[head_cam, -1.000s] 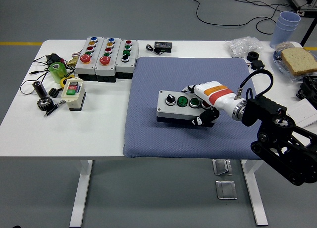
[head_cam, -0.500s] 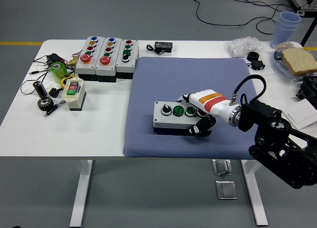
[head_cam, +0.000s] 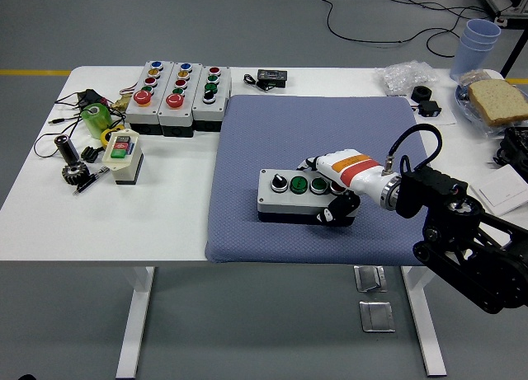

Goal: Pick up the button,place it on the desk,press the button,press the button

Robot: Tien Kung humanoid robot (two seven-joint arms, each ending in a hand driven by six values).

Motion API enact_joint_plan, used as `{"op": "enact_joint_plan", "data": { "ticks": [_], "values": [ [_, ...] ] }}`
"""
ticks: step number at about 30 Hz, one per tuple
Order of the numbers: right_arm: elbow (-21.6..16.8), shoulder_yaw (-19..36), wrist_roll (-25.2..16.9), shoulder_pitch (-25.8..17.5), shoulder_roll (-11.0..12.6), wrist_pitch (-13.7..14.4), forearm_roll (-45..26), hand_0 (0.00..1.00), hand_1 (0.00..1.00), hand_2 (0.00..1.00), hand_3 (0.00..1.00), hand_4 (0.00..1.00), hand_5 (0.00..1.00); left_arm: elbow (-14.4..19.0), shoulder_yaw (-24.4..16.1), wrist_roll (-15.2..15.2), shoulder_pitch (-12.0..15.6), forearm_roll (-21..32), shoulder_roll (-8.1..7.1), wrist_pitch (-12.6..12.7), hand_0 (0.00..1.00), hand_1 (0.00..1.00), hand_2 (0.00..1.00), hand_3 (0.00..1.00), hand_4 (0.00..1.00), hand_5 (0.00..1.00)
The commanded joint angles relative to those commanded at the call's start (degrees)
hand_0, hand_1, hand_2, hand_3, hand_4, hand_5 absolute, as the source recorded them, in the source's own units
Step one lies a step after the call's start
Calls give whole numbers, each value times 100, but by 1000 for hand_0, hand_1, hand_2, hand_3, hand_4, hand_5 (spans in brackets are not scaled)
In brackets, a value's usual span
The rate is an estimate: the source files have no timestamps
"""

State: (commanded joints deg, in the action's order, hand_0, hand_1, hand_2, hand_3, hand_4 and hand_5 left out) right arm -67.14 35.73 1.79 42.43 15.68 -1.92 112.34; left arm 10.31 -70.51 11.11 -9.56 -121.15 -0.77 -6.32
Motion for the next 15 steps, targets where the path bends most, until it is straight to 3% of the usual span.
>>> {"op": "enact_joint_plan", "data": {
  "ticks": [4, 5, 10, 11, 15],
  "values": [
    [9, 14, -47, -15, 0, 32, 36, 461, 425, 549, 591, 668, 59, 0, 4, -5, -6, -4, 1, 2, 651, 635, 633, 553, 327, 858],
    [10, 17, -60, -19, 0, 31, 48, 646, 606, 673, 626, 690, 52, 0, -2, -3, -6, -5, 2, 4, 651, 635, 633, 554, 327, 861],
    [7, 32, -83, -28, -5, 1, 60, 646, 606, 673, 626, 690, 52, 0, 4, -4, -6, -4, 3, 7, 651, 635, 633, 554, 327, 861],
    [8, 35, -85, -30, -7, -3, 66, 705, 694, 768, 655, 729, 75, 0, 5, -5, -6, -6, 3, 7, 651, 635, 633, 552, 325, 862],
    [11, 63, -90, -58, -19, -9, 104, 705, 694, 768, 655, 729, 75, 0, 9, -8, -6, -12, 4, 5, 651, 635, 633, 552, 325, 862]
  ]
}}
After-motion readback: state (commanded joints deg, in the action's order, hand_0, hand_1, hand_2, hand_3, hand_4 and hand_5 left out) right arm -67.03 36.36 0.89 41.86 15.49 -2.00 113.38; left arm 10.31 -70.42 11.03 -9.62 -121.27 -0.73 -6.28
